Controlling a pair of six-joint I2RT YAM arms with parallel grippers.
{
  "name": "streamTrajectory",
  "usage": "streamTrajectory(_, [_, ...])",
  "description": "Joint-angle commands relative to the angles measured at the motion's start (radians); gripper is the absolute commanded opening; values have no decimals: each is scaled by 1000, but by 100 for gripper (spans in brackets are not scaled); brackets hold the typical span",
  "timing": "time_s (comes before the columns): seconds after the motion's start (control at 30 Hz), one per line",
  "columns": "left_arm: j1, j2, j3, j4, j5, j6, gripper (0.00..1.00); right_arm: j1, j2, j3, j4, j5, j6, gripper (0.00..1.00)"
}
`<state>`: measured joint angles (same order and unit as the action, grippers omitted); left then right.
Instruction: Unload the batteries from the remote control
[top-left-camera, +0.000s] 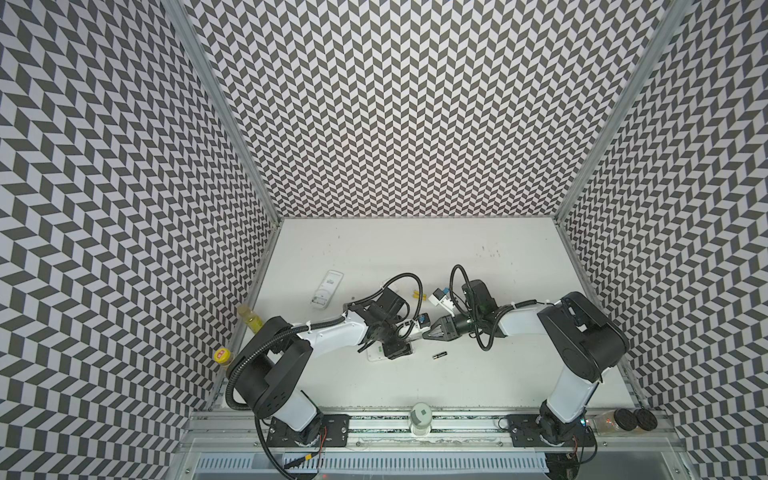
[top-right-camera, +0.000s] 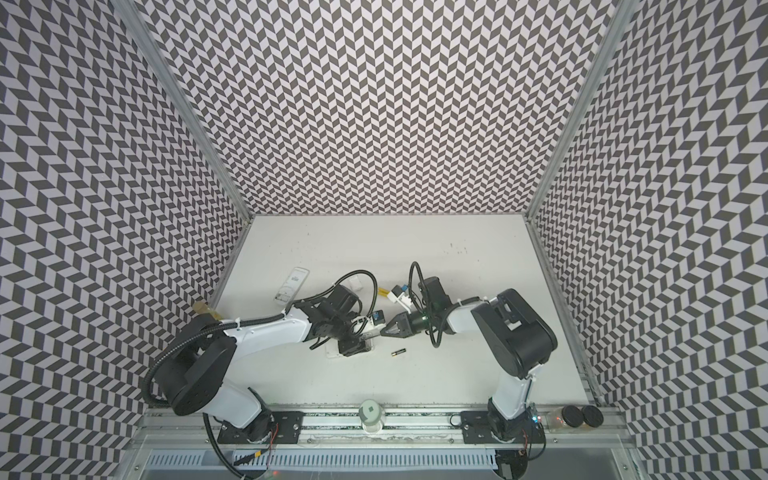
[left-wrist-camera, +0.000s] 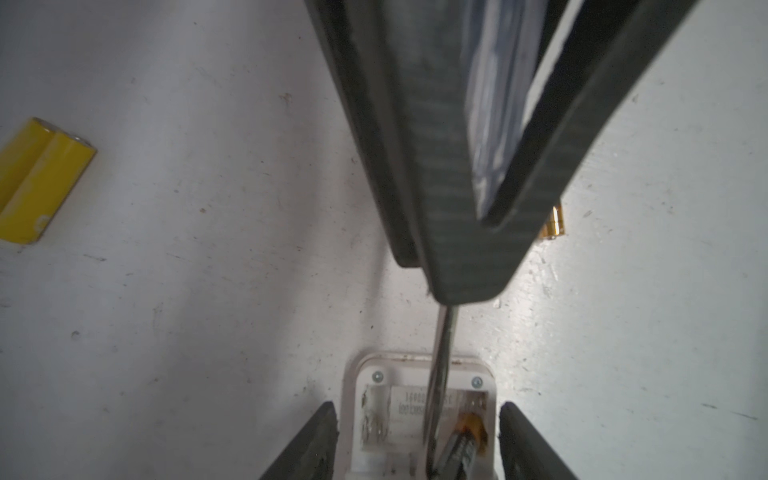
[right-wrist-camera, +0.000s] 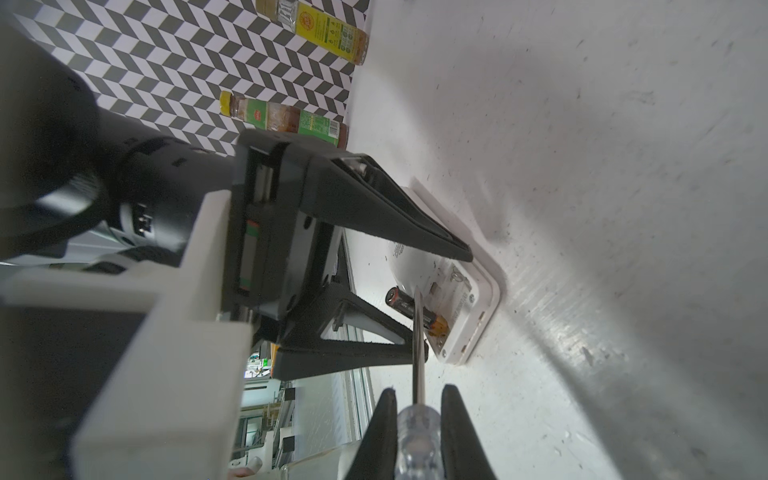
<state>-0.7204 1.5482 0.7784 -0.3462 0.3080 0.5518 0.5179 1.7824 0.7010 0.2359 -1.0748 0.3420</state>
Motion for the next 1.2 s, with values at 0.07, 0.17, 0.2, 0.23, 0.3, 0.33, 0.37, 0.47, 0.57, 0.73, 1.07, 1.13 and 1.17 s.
streamTrajectory(0.07, [-2,-35,19,-28,14,12,61,-2,3,6,19,-23,-16,0])
streamTrajectory(0.17, [-2,-40,21,-33,19,11,55,-2,2,8,16,-23,-19,0])
streamTrajectory(0.2, [-1,-39,22,-34,21,11,52,-1,2,8,14,-24,-21,0])
streamTrajectory(0.23, [-1,-41,23,-36,23,11,50,-1,3,6,15,-24,-20,0])
streamTrajectory(0.3, [-2,-42,24,-39,26,10,45,-2,5,5,13,-20,-22,0])
streamTrajectory(0.33, [-1,-43,24,-40,28,10,43,-1,7,6,10,-18,-24,0])
streamTrajectory(0.37, [-2,-46,23,-40,29,8,42,-1,10,7,8,-17,-27,0])
streamTrajectory(0.47, [-2,-50,23,-43,36,7,38,-2,11,7,6,-15,-28,0])
streamTrajectory(0.57, [-1,-55,24,-46,43,5,36,-2,14,9,-2,-10,-34,0])
streamTrajectory(0.73, [-3,-64,31,-54,55,-3,33,-1,30,13,-16,1,-42,0])
streamTrajectory(1.07, [-2,-64,22,-51,62,-3,25,-2,35,15,-25,7,-46,0])
streamTrajectory(1.13, [-3,-64,19,-51,62,-3,23,-2,37,15,-27,7,-48,0])
streamTrajectory(1.17, [-3,-65,18,-50,63,-3,22,-2,36,15,-25,7,-48,0])
